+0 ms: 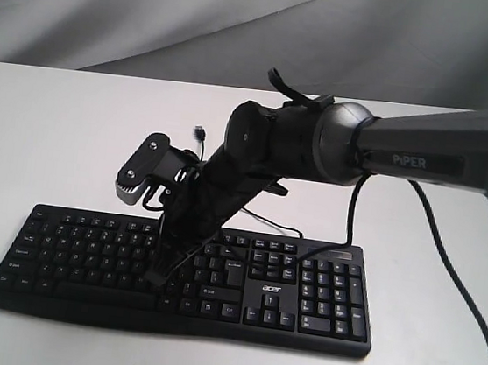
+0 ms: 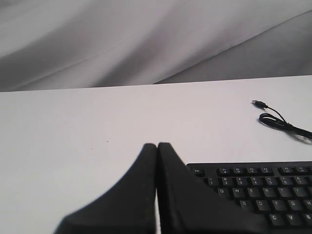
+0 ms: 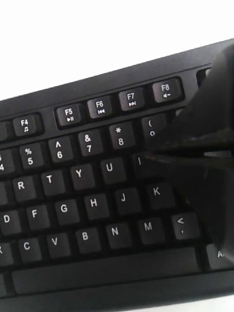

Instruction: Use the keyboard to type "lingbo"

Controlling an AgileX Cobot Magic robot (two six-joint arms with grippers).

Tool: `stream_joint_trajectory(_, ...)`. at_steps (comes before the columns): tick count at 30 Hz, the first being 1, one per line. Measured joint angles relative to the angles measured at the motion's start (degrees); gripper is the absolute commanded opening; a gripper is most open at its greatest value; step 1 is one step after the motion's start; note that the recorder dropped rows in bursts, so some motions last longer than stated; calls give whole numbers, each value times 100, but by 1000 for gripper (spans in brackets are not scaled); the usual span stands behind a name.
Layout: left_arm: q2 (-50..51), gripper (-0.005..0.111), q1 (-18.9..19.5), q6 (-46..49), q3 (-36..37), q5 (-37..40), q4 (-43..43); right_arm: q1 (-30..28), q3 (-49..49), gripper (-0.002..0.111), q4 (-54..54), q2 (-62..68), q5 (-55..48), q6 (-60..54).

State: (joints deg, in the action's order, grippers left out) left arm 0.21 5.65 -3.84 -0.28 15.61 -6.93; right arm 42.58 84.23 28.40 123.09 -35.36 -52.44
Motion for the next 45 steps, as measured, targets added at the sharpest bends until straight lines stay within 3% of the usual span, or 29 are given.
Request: stream_joint_trajectory(45, 0, 1, 0, 0, 0, 0, 0, -23, -12, 0, 133, 75, -77, -204)
